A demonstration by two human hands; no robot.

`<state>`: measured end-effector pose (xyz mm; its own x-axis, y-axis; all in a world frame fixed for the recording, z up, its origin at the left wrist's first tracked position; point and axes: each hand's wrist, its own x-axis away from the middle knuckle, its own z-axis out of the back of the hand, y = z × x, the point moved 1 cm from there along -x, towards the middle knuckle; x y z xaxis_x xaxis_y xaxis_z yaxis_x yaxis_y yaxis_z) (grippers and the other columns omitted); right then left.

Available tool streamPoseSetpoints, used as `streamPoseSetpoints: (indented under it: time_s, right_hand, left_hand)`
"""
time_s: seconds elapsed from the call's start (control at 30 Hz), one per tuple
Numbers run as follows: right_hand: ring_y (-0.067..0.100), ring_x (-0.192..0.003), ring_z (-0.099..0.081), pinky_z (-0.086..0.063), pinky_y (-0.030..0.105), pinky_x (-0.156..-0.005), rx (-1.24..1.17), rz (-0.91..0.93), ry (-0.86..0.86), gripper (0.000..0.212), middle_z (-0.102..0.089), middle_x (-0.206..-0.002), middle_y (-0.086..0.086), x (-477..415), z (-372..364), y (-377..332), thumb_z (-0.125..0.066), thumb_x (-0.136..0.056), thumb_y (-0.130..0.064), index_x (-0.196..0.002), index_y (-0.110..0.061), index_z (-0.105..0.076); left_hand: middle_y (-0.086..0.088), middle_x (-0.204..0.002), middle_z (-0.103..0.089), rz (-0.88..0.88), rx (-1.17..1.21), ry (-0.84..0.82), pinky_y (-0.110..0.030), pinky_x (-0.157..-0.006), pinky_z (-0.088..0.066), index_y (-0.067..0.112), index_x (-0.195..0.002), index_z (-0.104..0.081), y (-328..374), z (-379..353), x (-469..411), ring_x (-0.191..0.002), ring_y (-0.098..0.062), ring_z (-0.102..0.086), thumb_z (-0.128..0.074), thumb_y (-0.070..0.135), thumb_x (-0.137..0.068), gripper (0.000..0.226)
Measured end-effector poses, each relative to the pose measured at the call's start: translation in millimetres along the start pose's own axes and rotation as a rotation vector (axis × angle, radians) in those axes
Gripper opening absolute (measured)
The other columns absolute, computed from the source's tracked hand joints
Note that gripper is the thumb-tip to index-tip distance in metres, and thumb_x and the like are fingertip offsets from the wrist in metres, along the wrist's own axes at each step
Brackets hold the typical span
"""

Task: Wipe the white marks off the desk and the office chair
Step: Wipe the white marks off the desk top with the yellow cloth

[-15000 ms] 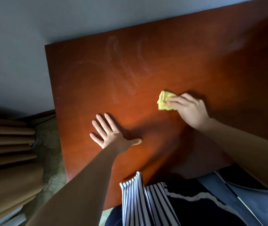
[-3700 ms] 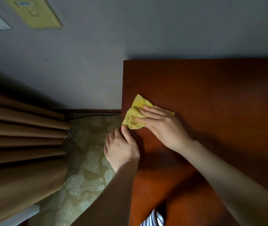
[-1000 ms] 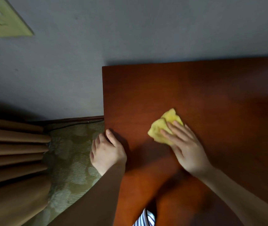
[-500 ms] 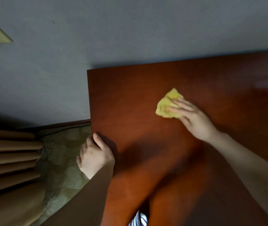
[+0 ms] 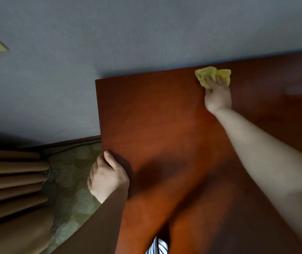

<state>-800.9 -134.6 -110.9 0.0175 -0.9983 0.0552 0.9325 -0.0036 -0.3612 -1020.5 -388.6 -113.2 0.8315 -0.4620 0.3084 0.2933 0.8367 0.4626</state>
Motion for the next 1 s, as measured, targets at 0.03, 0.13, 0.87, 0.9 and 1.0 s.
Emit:
streamPoseSetpoints:
  time_s: [0.03, 0.13, 0.87, 0.9, 1.0]
  right_hand:
    - [0.027, -0.144, -0.015, -0.014, 0.033, -0.116, 0.017, 0.030, 0.005, 0.047, -0.026, -0.154, 0.011, 8, -3, -4, -0.040, -0.097, -0.012, -0.143, -0.020, -0.039]
    - [0.026, -0.142, -0.020, -0.016, 0.034, -0.114, 0.040, 0.175, -0.004, 0.044, -0.031, -0.152, 0.008, 40, -11, -14, -0.046, -0.097, -0.019, -0.141, -0.023, -0.043]
    - [0.015, -0.138, -0.032, -0.030, 0.037, -0.111, -0.035, 0.883, -0.352, 0.037, -0.043, -0.144, -0.004, 122, -14, -32, -0.054, -0.094, -0.028, -0.131, -0.027, -0.055]
    - [0.016, -0.138, -0.032, -0.028, 0.037, -0.112, -0.033, 0.849, -0.319, 0.038, -0.043, -0.144, -0.002, 113, -15, -34, -0.056, -0.093, -0.025, -0.132, -0.026, -0.054]
    - [0.023, -0.138, -0.034, -0.027, 0.040, -0.113, -0.029, 0.773, -0.265, 0.039, -0.043, -0.144, 0.005, 83, -15, -39, -0.057, -0.093, -0.022, -0.132, -0.021, -0.055]
  left_hand:
    - [-0.015, -0.128, -0.057, 0.001, 0.002, 0.000, -0.047, -0.105, -0.032, 0.008, -0.125, -0.055, 0, 0, 0, -0.122, -0.034, -0.047, -0.020, 0.040, -0.100, 0.054]
    - [-0.014, -0.128, -0.057, 0.007, -0.003, 0.001, -0.048, -0.105, -0.032, 0.008, -0.125, -0.055, 0, 0, 0, -0.123, -0.034, -0.047, -0.019, 0.040, -0.100, 0.054]
    - [-0.013, -0.122, -0.060, 0.004, 0.027, 0.007, -0.048, -0.101, -0.036, 0.009, -0.121, -0.057, -1, -3, -1, -0.118, -0.033, -0.049, -0.019, 0.041, -0.099, 0.055]
    - [-0.013, -0.122, -0.060, 0.008, 0.031, 0.006, -0.048, -0.101, -0.036, 0.009, -0.121, -0.057, -1, -3, -1, -0.118, -0.033, -0.049, -0.020, 0.040, -0.100, 0.053]
    - [-0.014, -0.120, -0.061, 0.022, 0.042, 0.013, -0.047, -0.100, -0.036, 0.009, -0.118, -0.058, -1, -3, -2, -0.116, -0.034, -0.050, -0.022, 0.039, -0.100, 0.051]
